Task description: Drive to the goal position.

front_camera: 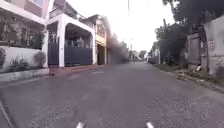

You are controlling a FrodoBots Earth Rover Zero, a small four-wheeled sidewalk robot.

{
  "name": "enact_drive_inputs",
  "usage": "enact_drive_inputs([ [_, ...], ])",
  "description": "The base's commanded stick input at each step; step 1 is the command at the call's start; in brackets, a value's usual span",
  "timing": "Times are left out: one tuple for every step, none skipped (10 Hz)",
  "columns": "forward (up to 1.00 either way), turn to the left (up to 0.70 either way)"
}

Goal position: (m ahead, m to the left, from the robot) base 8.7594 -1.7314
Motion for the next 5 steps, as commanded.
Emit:
enact_drive_inputs([
  [0.85,-0.26],
  [0.85,-0.33],
  [0.85,-0.34],
  [0.85,-0.2],
  [0.85,0.0],
])
